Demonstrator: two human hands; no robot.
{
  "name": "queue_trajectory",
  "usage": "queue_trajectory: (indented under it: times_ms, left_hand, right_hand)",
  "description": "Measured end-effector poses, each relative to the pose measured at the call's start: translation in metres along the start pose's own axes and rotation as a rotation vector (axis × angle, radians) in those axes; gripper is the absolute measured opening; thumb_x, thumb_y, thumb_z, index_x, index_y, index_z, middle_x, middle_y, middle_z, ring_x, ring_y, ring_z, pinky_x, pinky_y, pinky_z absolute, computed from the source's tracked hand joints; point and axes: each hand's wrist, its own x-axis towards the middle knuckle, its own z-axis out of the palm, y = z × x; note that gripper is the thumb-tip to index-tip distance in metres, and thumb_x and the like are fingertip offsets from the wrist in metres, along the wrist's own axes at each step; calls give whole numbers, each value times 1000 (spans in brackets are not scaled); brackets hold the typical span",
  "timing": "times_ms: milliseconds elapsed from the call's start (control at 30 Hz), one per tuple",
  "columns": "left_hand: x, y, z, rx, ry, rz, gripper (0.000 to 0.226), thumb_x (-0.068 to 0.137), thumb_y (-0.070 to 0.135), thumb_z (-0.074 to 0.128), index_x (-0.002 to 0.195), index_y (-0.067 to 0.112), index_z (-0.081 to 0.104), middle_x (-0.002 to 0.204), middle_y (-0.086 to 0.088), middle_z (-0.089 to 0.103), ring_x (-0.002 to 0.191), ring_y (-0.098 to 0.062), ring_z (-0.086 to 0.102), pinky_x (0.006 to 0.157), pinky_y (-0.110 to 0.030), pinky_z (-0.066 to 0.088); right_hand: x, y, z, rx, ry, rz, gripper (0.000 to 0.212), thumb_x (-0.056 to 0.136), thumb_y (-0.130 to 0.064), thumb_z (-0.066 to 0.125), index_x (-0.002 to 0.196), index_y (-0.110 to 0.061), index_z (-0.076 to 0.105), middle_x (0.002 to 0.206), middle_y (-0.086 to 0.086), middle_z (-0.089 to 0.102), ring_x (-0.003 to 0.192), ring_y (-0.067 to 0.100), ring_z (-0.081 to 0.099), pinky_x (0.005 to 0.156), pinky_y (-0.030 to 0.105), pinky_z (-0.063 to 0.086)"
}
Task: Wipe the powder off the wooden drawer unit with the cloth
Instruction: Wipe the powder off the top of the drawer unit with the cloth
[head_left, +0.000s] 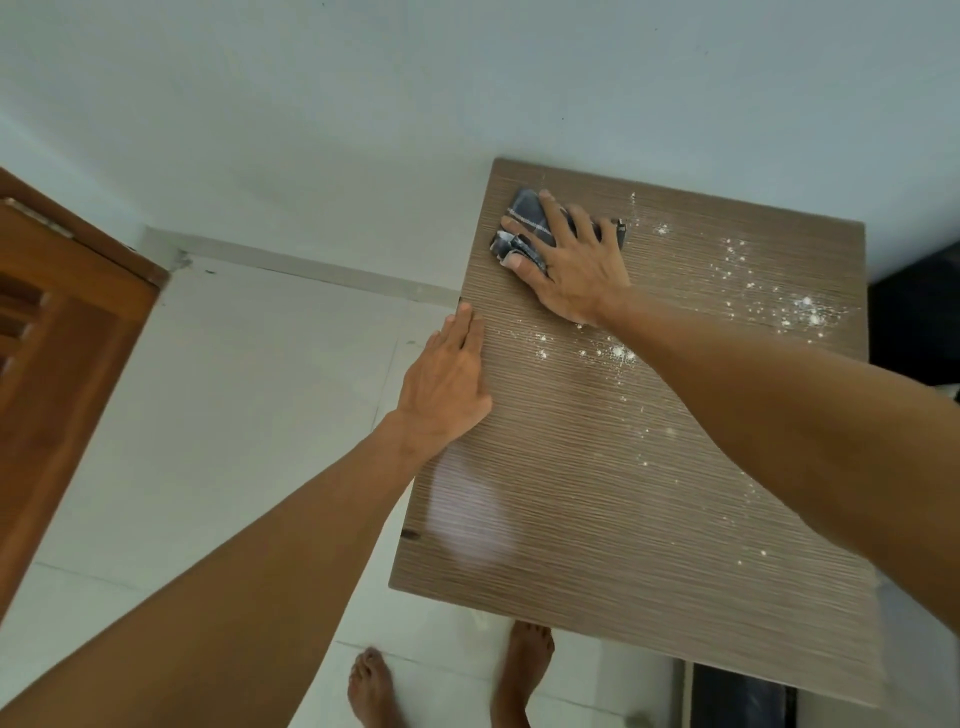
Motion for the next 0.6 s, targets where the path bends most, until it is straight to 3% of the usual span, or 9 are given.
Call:
queue_trajectory:
  times_ms: [200, 300, 433, 600]
  left_hand:
    - [1, -16, -9, -71, -36, 54, 75, 87, 1, 49, 153, 10, 15, 161, -7, 14, 141, -28, 32, 110, -40, 37]
    - [-1, -23, -1, -85, -24, 85, 82, 86, 0, 52, 154, 13, 8, 162, -5, 8, 143, -28, 27, 109, -41, 38]
    - [-2, -33, 7, -112, -14, 133, 80, 87, -3, 48, 154, 14, 8, 163, -3, 5, 148, -24, 17, 113, -42, 33]
    - [-2, -39, 4, -45, -15, 168, 72, 91, -4, 44, 153, 9, 10, 162, -6, 4, 150, -23, 6, 120, -40, 18]
  right_hand:
    - [-44, -31, 9, 21, 2, 61, 64, 92, -70, 1, 151, -50, 14, 165, 9, 6, 145, 31, 18, 111, 50, 20]
    - [-65, -49, 13, 89, -10, 127, 63, 91, -71, 1, 150, -52, 14, 166, 7, 2, 149, 29, 11, 115, 51, 15]
    - [-94, -70, 20, 133, 5, 186, 58, 95, -63, 1, 151, -52, 15, 166, 5, 4, 149, 26, 10, 116, 49, 12]
    - [-128, -89, 26, 83, 20, 101, 58, 97, -62, 4, 150, -49, 23, 164, 6, 16, 145, 28, 20, 112, 49, 18]
